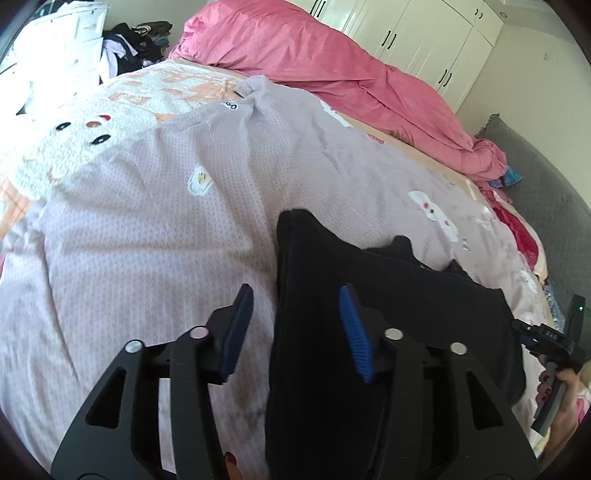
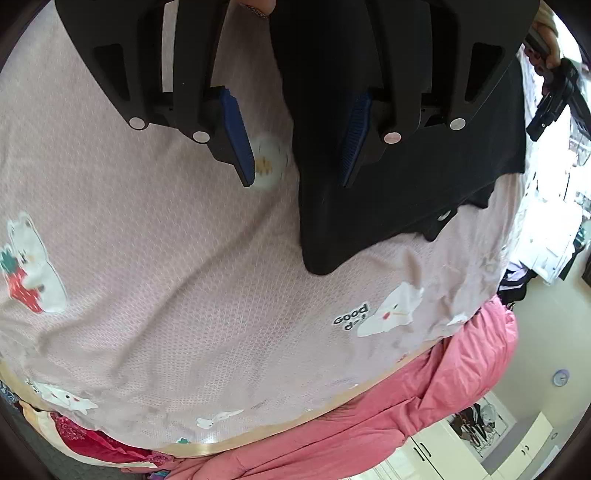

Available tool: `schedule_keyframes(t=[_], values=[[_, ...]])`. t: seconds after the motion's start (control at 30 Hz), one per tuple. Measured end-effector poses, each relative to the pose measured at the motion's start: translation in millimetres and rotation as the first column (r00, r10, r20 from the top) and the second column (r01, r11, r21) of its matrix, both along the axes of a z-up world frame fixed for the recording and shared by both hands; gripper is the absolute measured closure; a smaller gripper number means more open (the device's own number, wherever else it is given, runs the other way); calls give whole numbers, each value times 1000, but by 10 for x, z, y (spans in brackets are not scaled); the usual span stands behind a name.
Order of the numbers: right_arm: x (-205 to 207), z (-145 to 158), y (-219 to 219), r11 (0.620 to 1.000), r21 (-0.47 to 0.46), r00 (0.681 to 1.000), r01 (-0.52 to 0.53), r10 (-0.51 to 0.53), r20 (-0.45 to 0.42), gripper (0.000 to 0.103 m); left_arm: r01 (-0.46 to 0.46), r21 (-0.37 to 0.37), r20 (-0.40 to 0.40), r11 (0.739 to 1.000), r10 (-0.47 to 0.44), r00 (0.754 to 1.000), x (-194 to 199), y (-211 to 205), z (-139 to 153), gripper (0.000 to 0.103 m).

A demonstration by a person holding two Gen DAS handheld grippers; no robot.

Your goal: Fold small clothes

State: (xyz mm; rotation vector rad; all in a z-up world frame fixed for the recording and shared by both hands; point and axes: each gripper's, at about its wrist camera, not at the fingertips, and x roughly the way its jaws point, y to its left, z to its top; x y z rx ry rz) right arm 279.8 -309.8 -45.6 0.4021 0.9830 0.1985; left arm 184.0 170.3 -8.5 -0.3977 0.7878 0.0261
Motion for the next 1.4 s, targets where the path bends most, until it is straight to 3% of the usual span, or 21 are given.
schedule_keyframes(t=[0.13, 0.33, 0.7, 0.8, 0.83, 0.87, 0.93, 1.1, 1.27, 1.4], values=[[-203, 33, -20, 1000, 16, 1000, -10, 10, 6, 56, -3, -32, -26, 999, 2, 1000, -249, -23, -40, 49], [-487, 11, 24, 1000, 11, 999, -25, 25, 20, 56, 4, -98, -61, 995, -10, 998, -497, -34, -181, 44], [-739, -136, 10, 998, 59, 1000, -30, 29, 4, 57, -15, -160, -78, 987, 3, 997, -606, -127, -359, 45], [-745, -161, 18, 996, 82, 999, -45, 45, 1, 76, -10, -177, -77, 984, -4, 997, -598, -157, -375, 63], [-750, -158, 16, 995, 87, 999, -49, 49, 2, 84, -4, -181, -76, 983, -10, 997, -596, -176, -369, 73], [-757, -147, 9, 994, 100, 999, -54, 53, 7, 89, 2, -174, -76, 985, -15, 997, -590, -198, -358, 82], [-803, -84, 2, 994, 83, 998, -63, 61, 30, 93, 9, -142, -74, 990, -20, 997, -597, -240, -307, 89], [-950, 28, -50, 998, 22, 996, -66, 65, 64, 94, 33, -121, -52, 992, -40, 998, -729, -213, -125, 94], [-987, -84, 35, 995, -74, 997, -69, 71, 12, 91, 31, -80, -100, 996, -39, 994, -767, -234, -294, 88], [-993, -122, 41, 989, -145, 999, -39, 40, 6, 73, 6, -86, -106, 996, -15, 994, -813, -180, -359, 77]])
